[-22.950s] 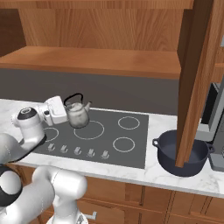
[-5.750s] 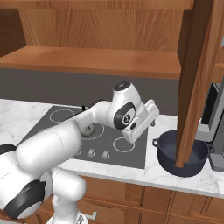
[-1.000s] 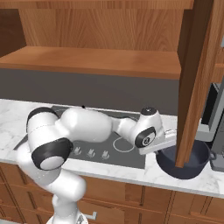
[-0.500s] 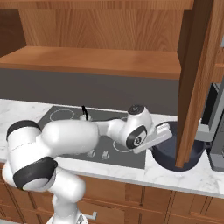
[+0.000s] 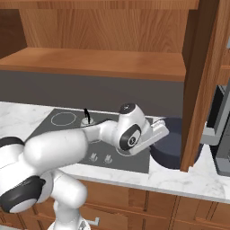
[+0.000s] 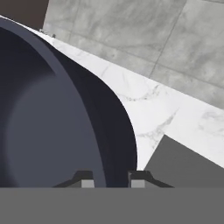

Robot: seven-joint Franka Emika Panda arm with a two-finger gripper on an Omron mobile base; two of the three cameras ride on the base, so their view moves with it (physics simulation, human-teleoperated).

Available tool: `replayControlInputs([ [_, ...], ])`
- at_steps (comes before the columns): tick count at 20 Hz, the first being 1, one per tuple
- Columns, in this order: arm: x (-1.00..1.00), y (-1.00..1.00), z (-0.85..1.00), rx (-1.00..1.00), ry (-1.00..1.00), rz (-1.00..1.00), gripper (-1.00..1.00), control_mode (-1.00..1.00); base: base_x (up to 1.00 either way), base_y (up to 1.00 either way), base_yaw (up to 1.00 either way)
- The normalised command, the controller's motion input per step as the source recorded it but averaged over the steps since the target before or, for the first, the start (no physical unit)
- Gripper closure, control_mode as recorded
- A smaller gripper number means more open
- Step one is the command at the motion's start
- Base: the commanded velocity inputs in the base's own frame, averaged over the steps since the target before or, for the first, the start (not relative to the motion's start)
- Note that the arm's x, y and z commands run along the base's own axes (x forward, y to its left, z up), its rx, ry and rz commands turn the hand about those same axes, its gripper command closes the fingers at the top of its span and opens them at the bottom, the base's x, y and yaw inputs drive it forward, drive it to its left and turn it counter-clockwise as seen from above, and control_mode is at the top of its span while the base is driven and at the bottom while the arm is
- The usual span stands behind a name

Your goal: Pick the kettle from the cabinet and place it on a stove burner. Then pick the pot from the counter and place it on another stove burner. Finally, turn both burners on.

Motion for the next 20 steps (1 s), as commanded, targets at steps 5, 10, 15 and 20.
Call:
replayControlInputs([
  [5,0.0,0.28,0.36,-0.01,0.0,0.0,1.0,-1.0,0.0,0.0,0.0],
  [10,-0.12,0.22,0.25,0.0,0.0,0.02,1.0,-1.0,0.0,0.0,0.0],
  [15,-0.21,0.19,0.19,0.0,0.0,0.03,1.0,-1.0,0.0,0.0,0.0],
  [20,-0.23,0.25,0.2,0.0,0.0,0.04,1.0,-1.0,0.0,0.0,0.0],
])
